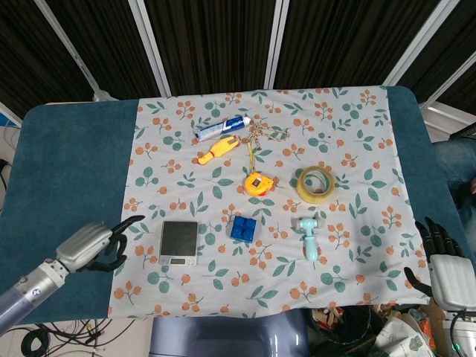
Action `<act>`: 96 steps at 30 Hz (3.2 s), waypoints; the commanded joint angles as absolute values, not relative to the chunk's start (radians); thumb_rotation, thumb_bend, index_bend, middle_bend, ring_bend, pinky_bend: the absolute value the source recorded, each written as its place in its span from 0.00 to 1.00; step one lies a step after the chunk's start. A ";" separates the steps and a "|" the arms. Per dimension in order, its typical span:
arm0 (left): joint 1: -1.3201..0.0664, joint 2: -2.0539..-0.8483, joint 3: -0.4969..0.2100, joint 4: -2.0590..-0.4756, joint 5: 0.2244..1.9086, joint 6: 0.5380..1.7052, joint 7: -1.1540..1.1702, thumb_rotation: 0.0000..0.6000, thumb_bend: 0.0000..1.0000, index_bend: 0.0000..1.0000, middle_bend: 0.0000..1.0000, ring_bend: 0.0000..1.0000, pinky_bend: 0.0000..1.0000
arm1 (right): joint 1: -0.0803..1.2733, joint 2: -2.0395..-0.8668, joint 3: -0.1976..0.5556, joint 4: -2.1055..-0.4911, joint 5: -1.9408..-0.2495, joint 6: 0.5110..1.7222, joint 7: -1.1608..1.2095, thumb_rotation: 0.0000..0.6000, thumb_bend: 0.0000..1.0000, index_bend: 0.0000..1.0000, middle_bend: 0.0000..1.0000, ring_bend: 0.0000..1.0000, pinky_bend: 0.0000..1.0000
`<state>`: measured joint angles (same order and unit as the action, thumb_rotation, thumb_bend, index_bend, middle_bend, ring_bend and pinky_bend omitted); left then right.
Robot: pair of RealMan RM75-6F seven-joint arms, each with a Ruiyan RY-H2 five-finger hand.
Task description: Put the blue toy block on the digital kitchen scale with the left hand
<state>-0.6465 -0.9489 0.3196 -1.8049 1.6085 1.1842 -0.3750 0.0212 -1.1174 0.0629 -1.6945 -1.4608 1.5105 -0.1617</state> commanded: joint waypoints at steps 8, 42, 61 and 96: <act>-0.427 -1.207 0.316 -1.726 1.430 1.140 -0.117 1.00 0.52 0.04 0.74 0.77 0.86 | 0.022 -1.117 0.065 -1.694 -1.455 1.507 -0.158 1.00 0.20 0.00 0.00 0.05 0.18; -0.396 -1.354 0.228 -1.688 1.480 1.041 0.012 1.00 0.52 0.04 0.74 0.77 0.86 | 0.020 -1.111 0.068 -1.694 -1.449 1.508 -0.147 1.00 0.20 0.00 0.00 0.05 0.18; -0.392 -1.359 0.210 -1.678 1.485 1.009 0.008 1.00 0.52 0.05 0.74 0.77 0.86 | 0.021 -1.110 0.068 -1.695 -1.449 1.507 -0.151 1.00 0.20 0.00 0.00 0.05 0.18; -0.382 -1.356 0.202 -1.660 1.462 0.955 0.009 1.00 0.52 0.21 0.73 0.77 0.86 | 0.021 -1.109 0.069 -1.695 -1.448 1.508 -0.148 1.00 0.20 0.00 0.00 0.05 0.18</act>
